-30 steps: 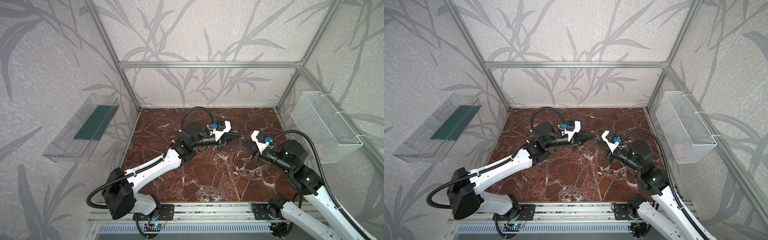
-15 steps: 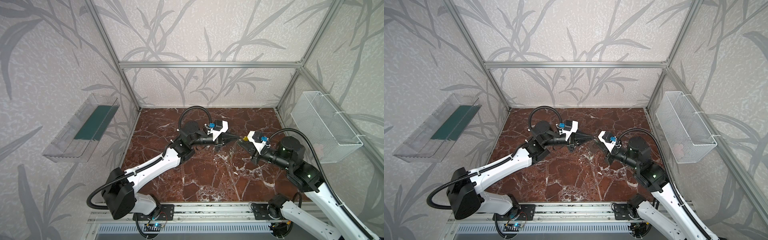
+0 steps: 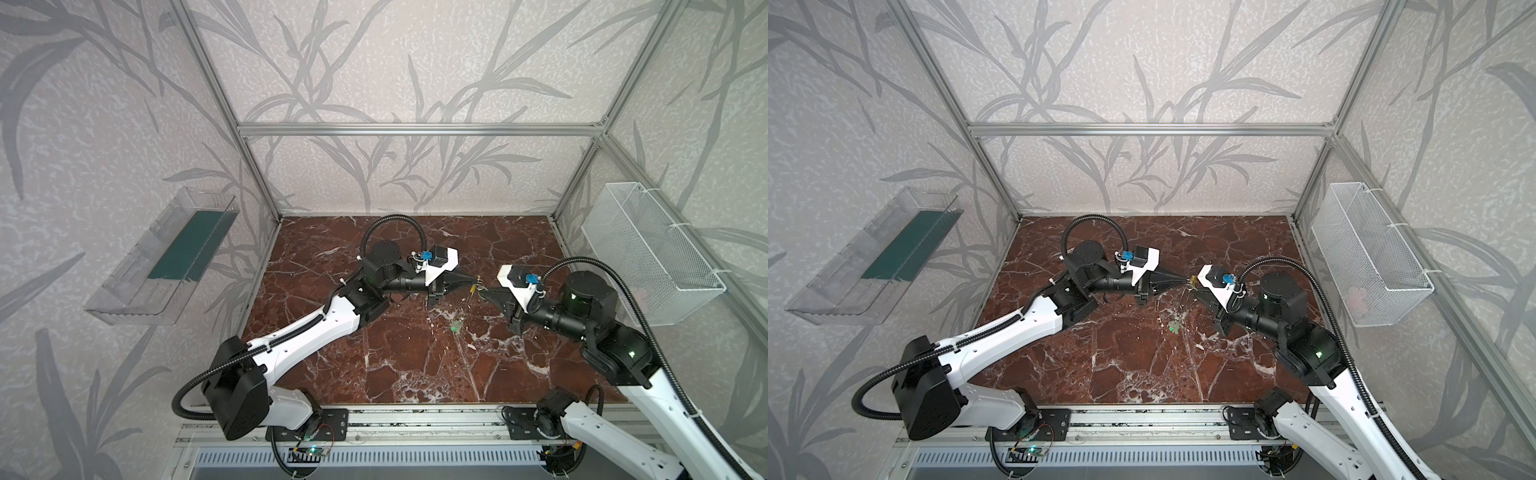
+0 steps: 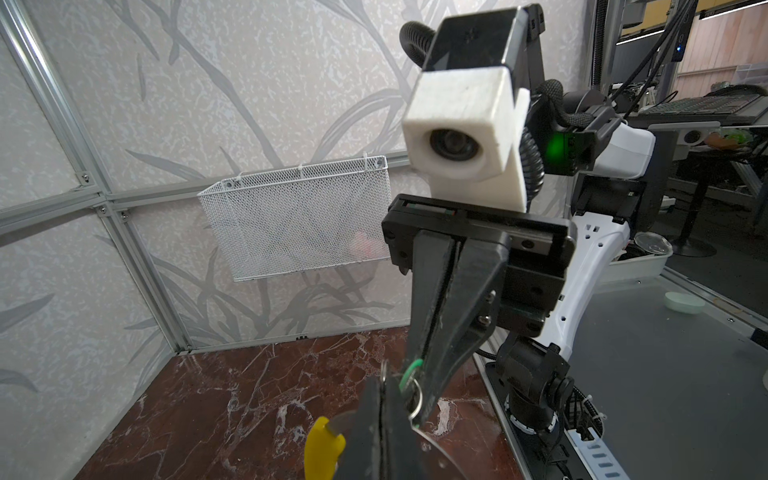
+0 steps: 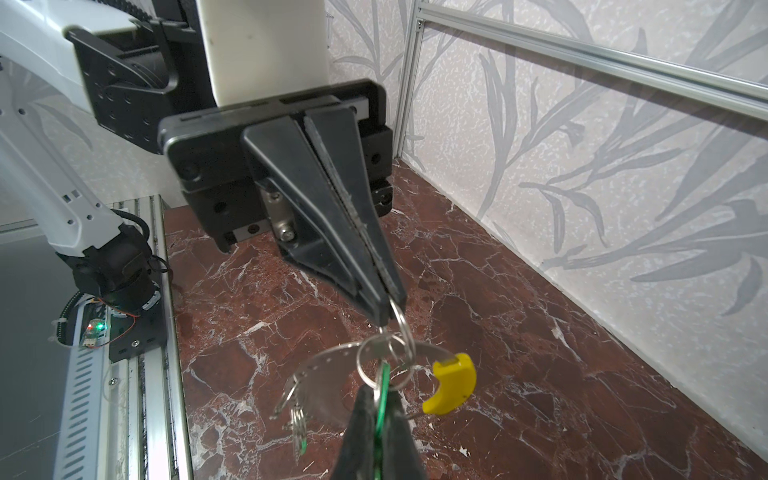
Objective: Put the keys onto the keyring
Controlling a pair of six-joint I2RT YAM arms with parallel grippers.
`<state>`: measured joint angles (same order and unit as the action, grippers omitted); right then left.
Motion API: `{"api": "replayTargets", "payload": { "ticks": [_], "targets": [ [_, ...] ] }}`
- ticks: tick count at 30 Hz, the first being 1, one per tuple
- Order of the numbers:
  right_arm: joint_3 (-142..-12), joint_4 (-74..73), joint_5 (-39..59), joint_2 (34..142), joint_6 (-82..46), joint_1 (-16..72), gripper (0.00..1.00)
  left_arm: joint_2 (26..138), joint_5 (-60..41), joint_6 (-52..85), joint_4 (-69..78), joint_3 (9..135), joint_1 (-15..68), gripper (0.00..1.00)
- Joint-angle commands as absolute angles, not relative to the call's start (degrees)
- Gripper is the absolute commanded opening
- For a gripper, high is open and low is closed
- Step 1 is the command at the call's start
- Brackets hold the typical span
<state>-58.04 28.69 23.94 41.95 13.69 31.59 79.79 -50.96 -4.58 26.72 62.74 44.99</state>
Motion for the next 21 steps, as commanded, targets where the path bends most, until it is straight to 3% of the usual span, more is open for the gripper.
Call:
{"api": "replayTargets", "payload": {
  "ticks": [1, 21],
  "targets": [
    [-59.39, 30.21, 25.31, 41.95, 14.15, 31.55, 0.0, 77.79, -51.6, -5.76, 26.99, 63.37, 44.92, 0.0],
    [-61.66, 32.19, 23.4, 42.69, 15.88, 31.5, 0.0, 76.28, -50.9, -15.2, 15.04, 64.49, 45.46, 0.0]
  ]
}}
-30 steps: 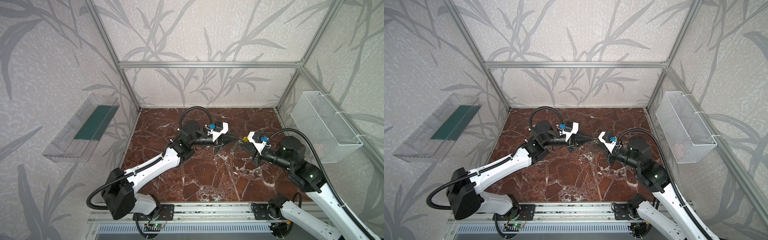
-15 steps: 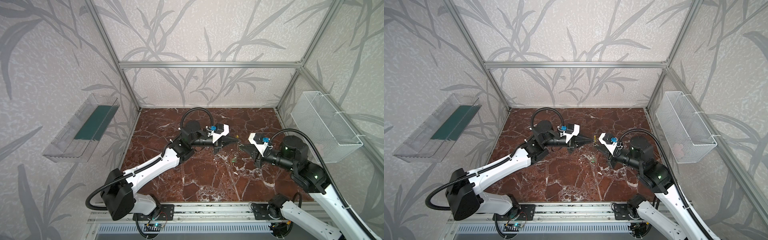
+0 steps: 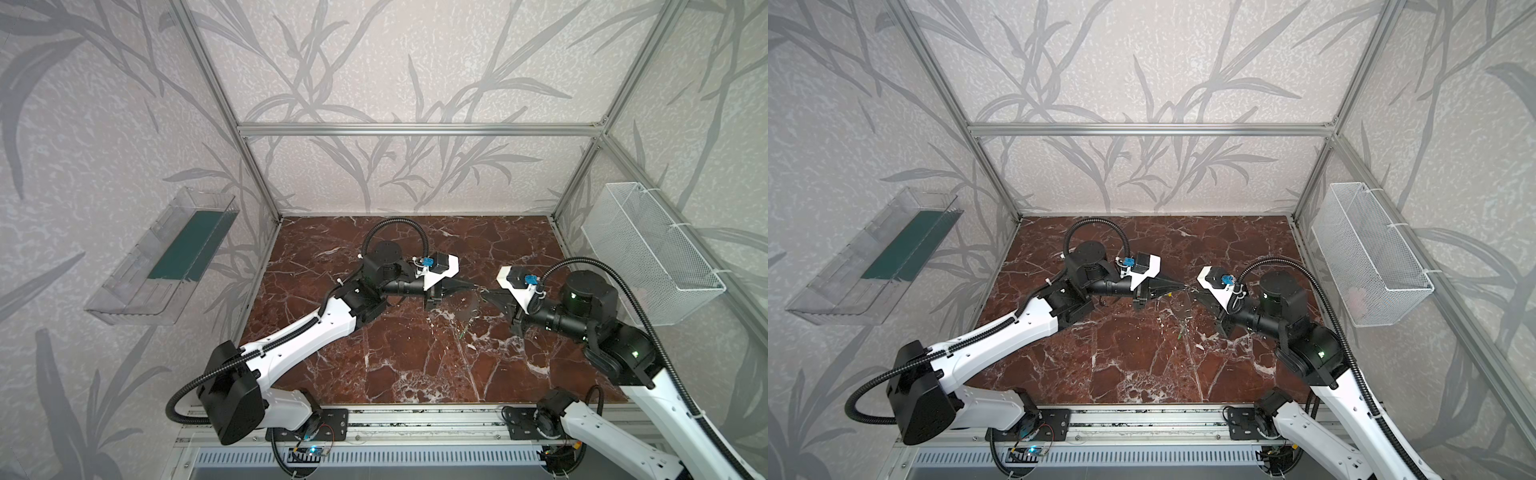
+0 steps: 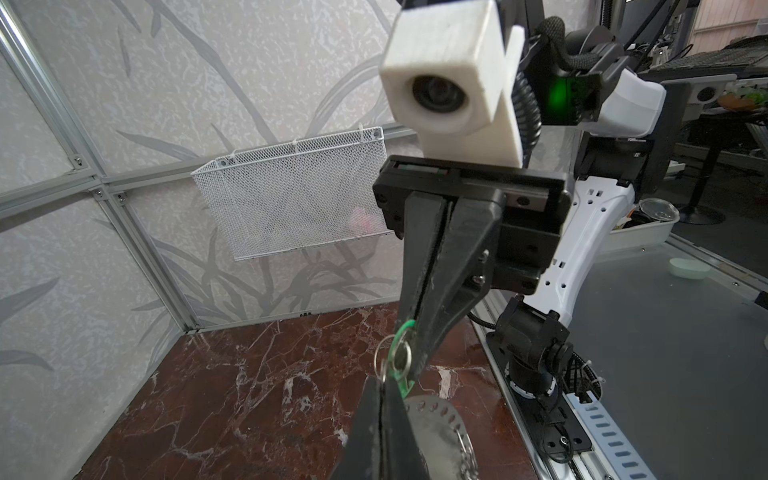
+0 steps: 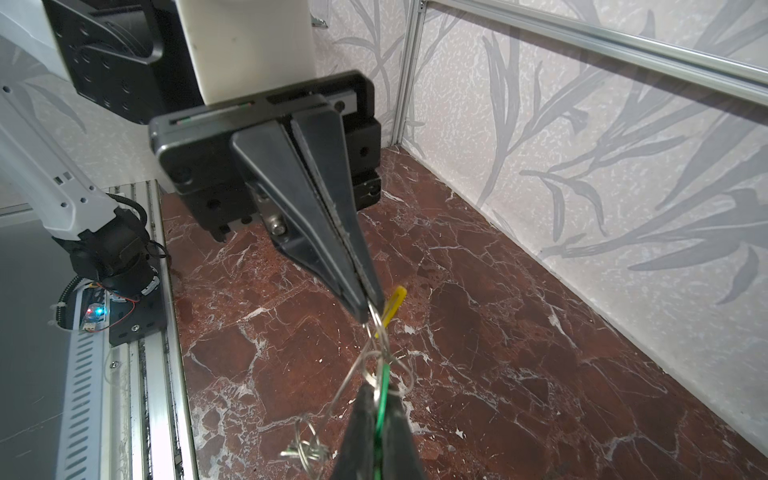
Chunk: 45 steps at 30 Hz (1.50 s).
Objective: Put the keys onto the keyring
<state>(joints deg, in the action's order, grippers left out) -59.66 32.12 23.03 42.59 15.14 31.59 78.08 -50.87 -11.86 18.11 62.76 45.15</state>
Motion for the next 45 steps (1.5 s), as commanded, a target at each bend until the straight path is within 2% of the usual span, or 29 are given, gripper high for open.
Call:
{"api": "replayTargets", "payload": {
  "ticks": [1, 22, 35, 45],
  "targets": [
    [-61.84, 32.12, 23.59, 42.88, 15.9, 31.55, 0.0, 76.34, -50.69, -15.61, 14.52, 64.43, 45.54, 0.0],
    [-66.48, 41.97, 16.6, 48.78, 23.98, 31.55, 0.0, 76.9, -50.84, -16.33, 10.5, 61.35, 42.83, 0.0],
    [-66.1, 45.47, 19.82, 51.19, 24.93, 31.54, 0.0, 77.71, -51.61, -10.55, 19.38, 60.35, 42.3, 0.0],
    [-68.37, 44.73, 23.06, 52.76, 24.65, 31.53, 0.0, 78.83, -52.21, -9.75, 20.79, 60.02, 42.28, 0.0]
  ]
}}
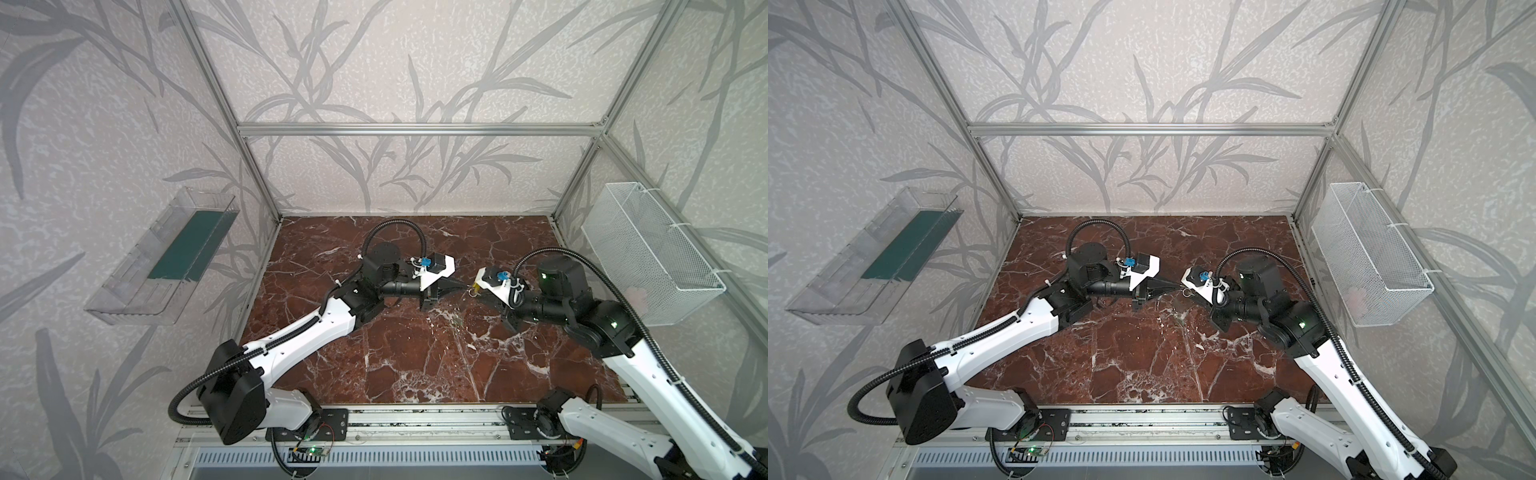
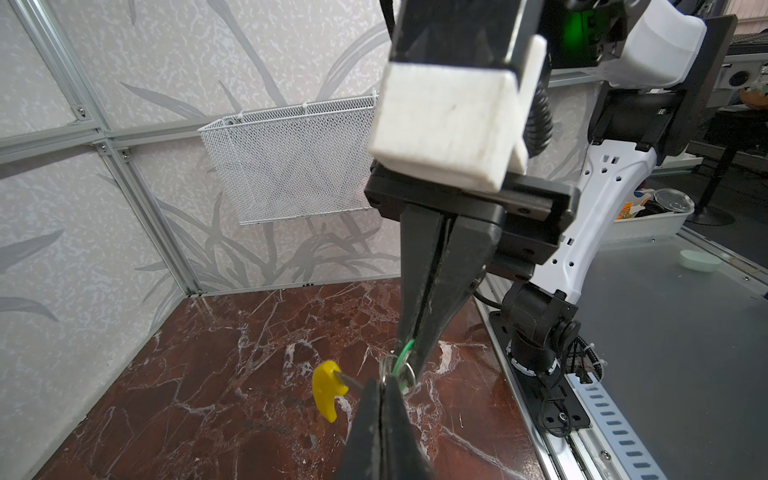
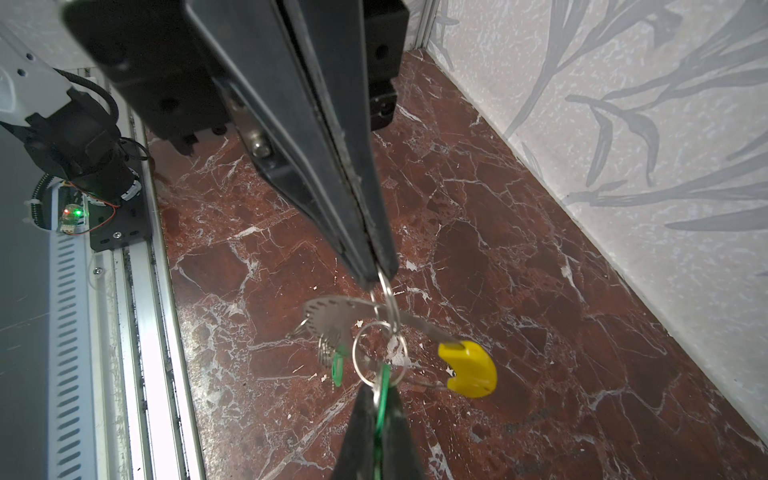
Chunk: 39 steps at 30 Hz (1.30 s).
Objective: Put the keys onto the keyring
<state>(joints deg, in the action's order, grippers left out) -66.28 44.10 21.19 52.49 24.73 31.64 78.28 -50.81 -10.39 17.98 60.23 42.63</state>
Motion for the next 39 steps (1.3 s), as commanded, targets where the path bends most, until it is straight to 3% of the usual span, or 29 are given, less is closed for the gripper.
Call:
{"api": "replayTargets", "payload": {
  "ticks": [1, 38, 39],
  "targets": [
    [-68.53, 44.86, 23.4, 53.01, 24.61, 31.53, 0.0, 78.87, -52.21, -9.68, 20.89, 60.14, 42.33, 0.0],
    [-69.44, 44.4, 22.35, 56.01, 24.2, 31.07, 0.0, 78.9, -49.93, -15.58, 12.34, 59.31, 42.55, 0.0],
    [-69.36, 44.61, 22.1, 56.57, 24.54, 31.11, 0.0, 79.09, -49.66, -13.87, 13.81, 58.64, 41.8, 0.08]
  ]
}}
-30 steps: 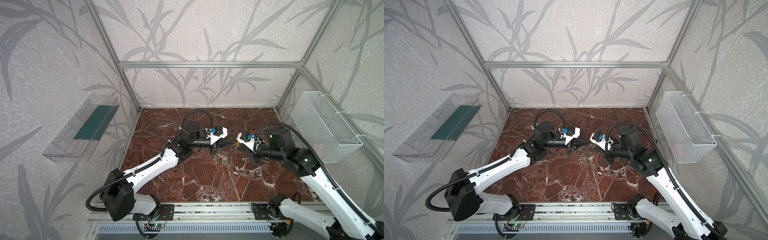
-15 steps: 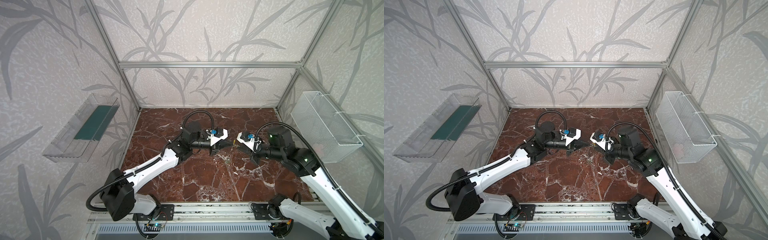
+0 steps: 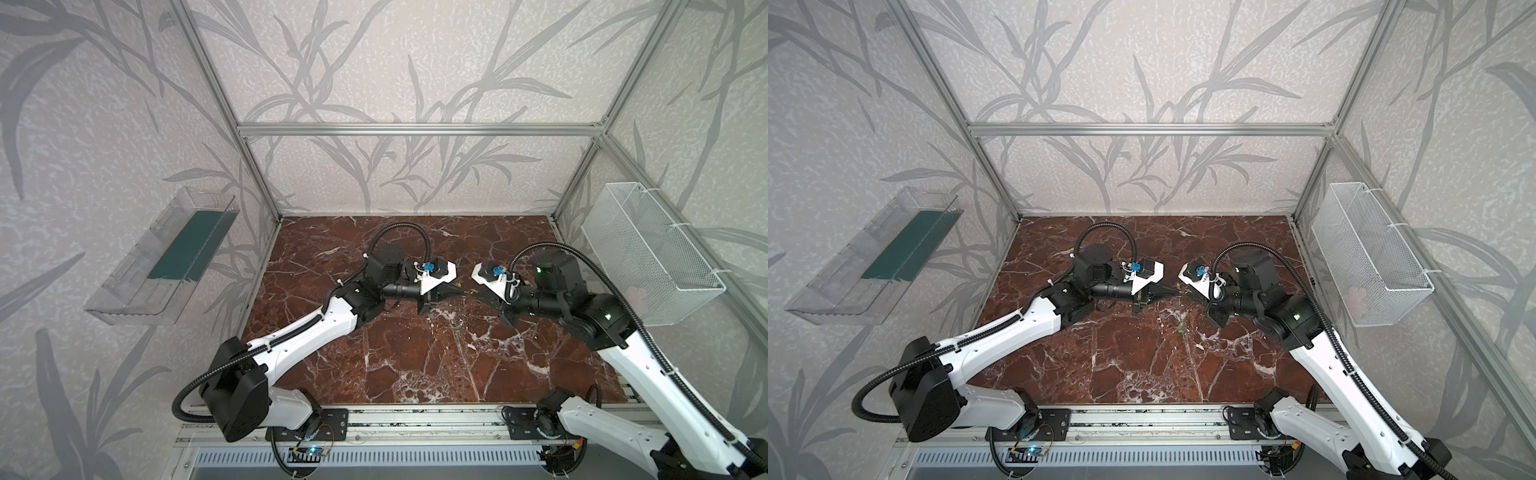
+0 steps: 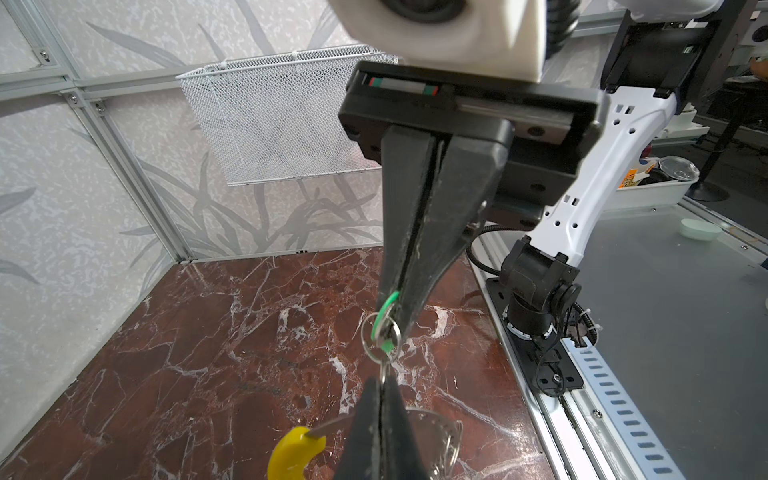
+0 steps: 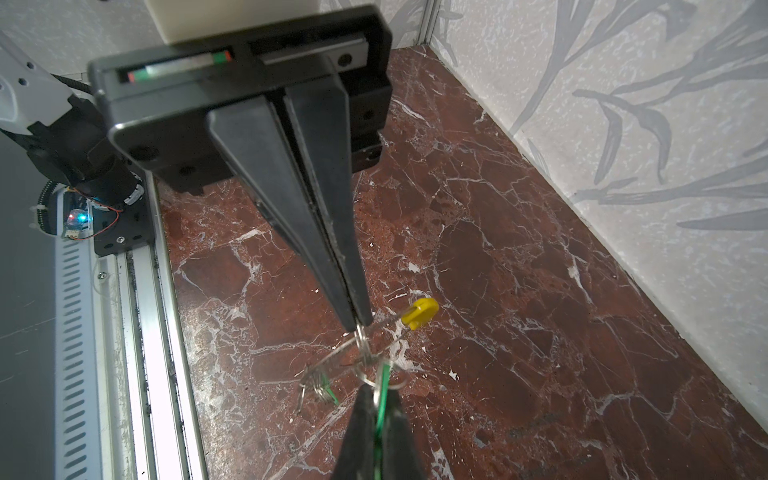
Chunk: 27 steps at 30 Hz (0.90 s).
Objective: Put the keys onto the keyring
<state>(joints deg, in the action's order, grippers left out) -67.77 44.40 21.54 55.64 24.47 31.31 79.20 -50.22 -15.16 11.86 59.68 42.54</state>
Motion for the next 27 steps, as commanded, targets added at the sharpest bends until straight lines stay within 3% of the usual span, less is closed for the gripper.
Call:
{"api": "replayTargets", "payload": {
  "ticks": [1, 4, 7, 16, 21, 27],
  "targets": [
    [-69.09, 44.5, 21.49, 57.31, 24.92, 31.11, 0.0, 79.27, -49.75, -11.72, 15.65, 57.8, 40.84, 0.17],
    [-68.59, 44.3, 20.19, 60.81, 26.5, 31.11, 0.0, 78.5, -48.45, -5.73, 22.36, 53.97, 37.81, 0.35],
    [-67.58, 41.52, 19.13, 65.84, 27.68, 31.09, 0.0, 76.33, -44.35, -2.02, 25.5, 49.84, 33.57, 0.42],
    [-73.66, 29.26, 25.14, 84.69, 29.05, 32.82, 0.0, 66.22, -22.35, -3.79, 22.65, 43.41, 26.88, 0.44],
    [-76.77, 24.61, 28.25, 89.3, 28.88, 33.5, 0.0, 64.0, -15.63, -4.97, 19.13, 42.66, 26.49, 0.44],
    [-72.76, 26.36, 24.4, 91.15, 31.53, 32.44, 0.0, 64.52, -12.39, -4.67, 17.86, 42.32, 26.63, 0.44]
  ]
}}
